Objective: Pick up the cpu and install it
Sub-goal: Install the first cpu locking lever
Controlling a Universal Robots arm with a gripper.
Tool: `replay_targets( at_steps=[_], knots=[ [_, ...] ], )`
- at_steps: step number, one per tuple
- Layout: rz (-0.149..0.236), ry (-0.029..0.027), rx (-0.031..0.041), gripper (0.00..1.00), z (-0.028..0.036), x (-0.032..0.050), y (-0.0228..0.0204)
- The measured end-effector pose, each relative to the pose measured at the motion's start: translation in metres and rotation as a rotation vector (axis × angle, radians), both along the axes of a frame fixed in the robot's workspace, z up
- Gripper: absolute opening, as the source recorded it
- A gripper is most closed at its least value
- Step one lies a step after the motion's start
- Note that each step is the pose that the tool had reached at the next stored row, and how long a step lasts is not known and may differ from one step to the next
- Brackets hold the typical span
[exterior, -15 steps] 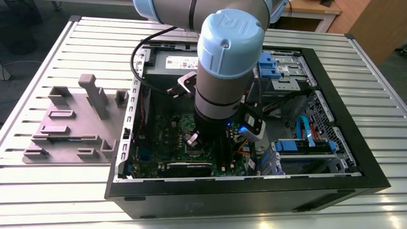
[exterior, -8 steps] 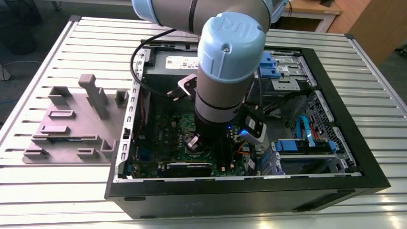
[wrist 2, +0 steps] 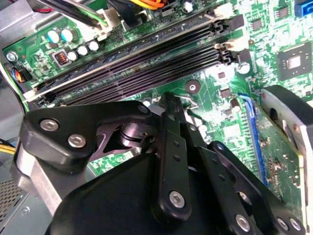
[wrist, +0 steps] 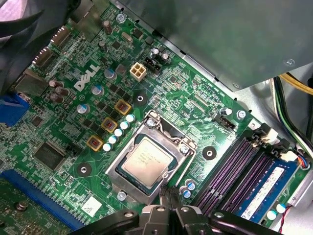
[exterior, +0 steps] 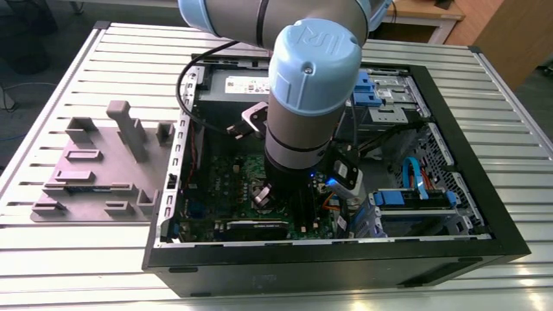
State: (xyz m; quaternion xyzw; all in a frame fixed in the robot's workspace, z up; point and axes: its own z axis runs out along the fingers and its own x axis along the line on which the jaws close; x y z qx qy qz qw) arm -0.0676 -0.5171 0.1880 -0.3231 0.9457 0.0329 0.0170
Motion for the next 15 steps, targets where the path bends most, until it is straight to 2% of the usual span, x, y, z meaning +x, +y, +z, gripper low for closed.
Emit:
replay_targets(
  at_steps=[5, 15],
  knots=[
    [0.0, -0.0003, 0.0006, 0.11, -0.0001, 0.0, -0.0005],
    [0.0, -0.0002, 0.0006, 0.11, -0.0001, 0.0, -0.0053]
  ],
)
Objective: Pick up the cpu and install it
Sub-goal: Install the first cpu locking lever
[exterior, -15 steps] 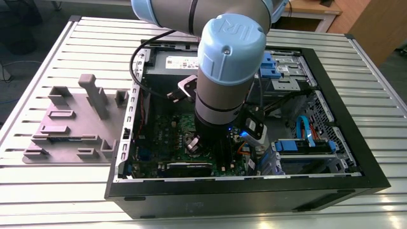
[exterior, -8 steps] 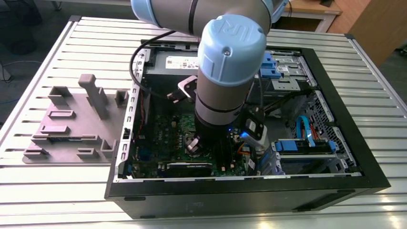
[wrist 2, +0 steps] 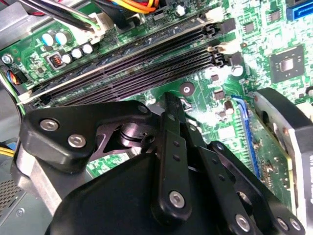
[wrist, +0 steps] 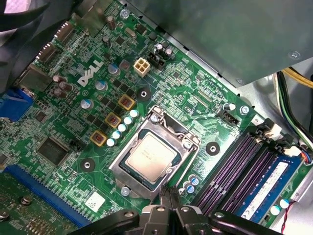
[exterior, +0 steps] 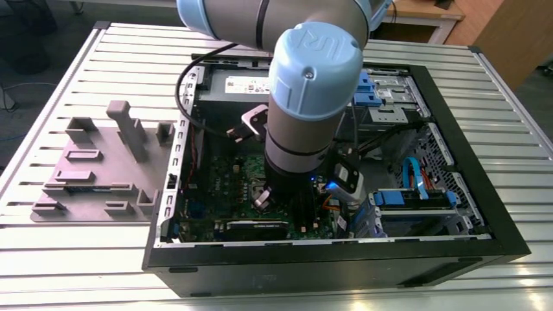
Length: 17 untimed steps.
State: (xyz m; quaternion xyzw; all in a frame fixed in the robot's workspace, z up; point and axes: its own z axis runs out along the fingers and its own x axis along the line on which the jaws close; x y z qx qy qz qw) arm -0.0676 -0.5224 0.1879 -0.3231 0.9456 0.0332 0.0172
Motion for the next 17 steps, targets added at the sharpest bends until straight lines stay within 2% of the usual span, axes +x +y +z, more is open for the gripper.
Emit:
replay_targets(
  at_steps=[17],
  knots=[
    [0.001, 0.0002, 0.0002, 0.11, 0.0, 0.0013, -0.0031]
  ],
)
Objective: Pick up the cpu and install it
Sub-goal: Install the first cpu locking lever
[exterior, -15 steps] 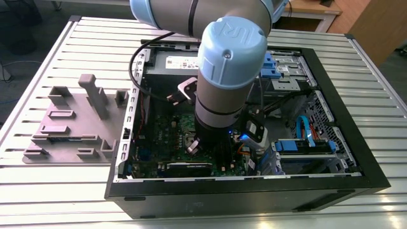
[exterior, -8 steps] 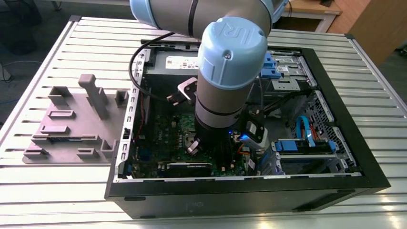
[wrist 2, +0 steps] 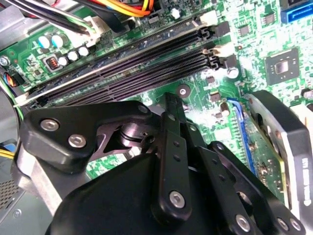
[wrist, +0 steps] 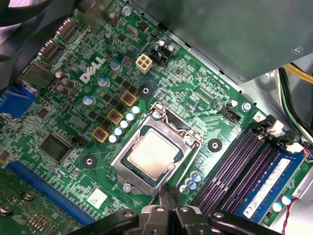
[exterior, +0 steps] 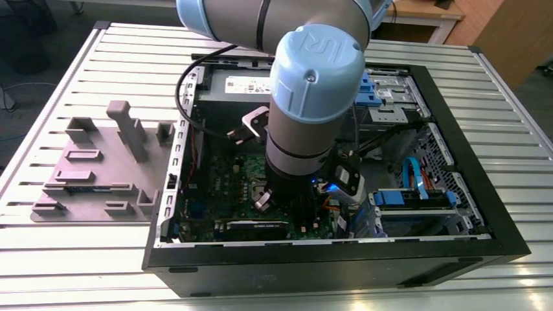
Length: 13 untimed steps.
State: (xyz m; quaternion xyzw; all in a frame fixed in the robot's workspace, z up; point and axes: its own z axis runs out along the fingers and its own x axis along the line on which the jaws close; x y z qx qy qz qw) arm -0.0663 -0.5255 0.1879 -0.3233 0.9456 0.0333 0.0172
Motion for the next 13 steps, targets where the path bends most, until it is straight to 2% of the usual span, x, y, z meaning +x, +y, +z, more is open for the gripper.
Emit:
replay_targets(
  at_steps=[13],
  knots=[
    [0.001, -0.0005, 0.0004, 0.11, 0.0014, 0.0026, 0.0001]
  ],
)
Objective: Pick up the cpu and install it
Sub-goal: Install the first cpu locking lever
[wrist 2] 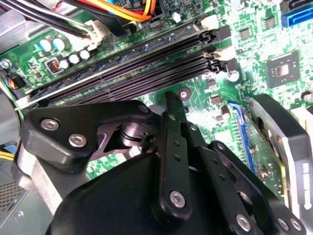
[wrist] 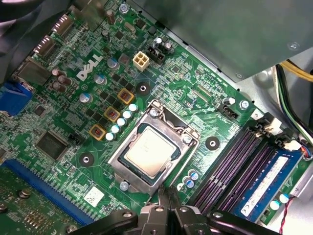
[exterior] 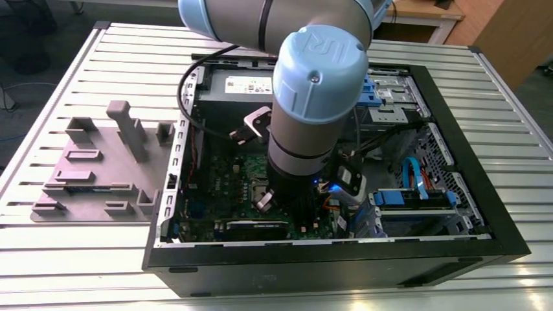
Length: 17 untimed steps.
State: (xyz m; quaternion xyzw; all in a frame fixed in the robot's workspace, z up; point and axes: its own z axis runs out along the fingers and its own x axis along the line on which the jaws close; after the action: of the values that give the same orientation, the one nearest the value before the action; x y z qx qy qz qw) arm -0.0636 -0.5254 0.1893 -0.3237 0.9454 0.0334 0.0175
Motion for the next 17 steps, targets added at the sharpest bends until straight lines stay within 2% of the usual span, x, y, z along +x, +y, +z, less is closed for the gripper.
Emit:
replay_targets(
  at_steps=[2, 9, 11, 15, 17],
  knots=[
    [0.0, -0.0002, 0.0004, 0.11, 0.0042, 0.0, 0.0],
    [0.0, 0.001, -0.0001, 0.11, 0.0254, -0.0001, 0.0],
    [0.0, 0.002, -0.0004, 0.11, 0.0274, 0.0, 0.0],
    [0.0, 0.0021, -0.0002, 0.11, 0.0273, 0.0, 0.0],
    [0.0, 0.0022, -0.0004, 0.11, 0.0274, -0.0001, 0.0017]
  ],
)
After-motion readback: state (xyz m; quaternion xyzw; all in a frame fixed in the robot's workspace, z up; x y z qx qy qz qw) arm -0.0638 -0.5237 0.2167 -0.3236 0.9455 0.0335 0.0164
